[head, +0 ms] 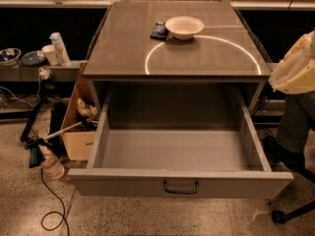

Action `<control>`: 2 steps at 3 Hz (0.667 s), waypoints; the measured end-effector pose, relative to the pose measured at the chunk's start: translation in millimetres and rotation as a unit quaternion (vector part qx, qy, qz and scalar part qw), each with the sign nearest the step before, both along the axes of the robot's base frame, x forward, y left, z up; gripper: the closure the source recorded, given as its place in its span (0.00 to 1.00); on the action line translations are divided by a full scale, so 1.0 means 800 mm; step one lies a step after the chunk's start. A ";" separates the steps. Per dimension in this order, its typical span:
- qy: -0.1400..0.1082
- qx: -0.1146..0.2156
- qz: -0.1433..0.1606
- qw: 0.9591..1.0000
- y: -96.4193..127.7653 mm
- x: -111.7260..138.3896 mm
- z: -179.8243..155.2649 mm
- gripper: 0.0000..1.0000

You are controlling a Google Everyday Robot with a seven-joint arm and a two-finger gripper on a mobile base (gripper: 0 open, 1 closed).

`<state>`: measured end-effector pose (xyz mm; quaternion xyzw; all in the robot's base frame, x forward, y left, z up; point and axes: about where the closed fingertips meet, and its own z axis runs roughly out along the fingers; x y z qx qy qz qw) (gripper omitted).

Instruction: Close top drawer

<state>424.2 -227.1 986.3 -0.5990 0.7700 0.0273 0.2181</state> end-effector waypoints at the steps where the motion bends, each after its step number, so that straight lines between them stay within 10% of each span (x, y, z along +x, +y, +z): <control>1: -0.014 -0.003 -0.005 1.000 -0.001 0.001 0.002 1.00; 2: -0.037 -0.001 -0.012 0.999 -0.008 -0.012 0.001 1.00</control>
Offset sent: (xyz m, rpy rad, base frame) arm -0.0063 -0.0098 -0.0053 -0.0007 -0.0811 -0.0334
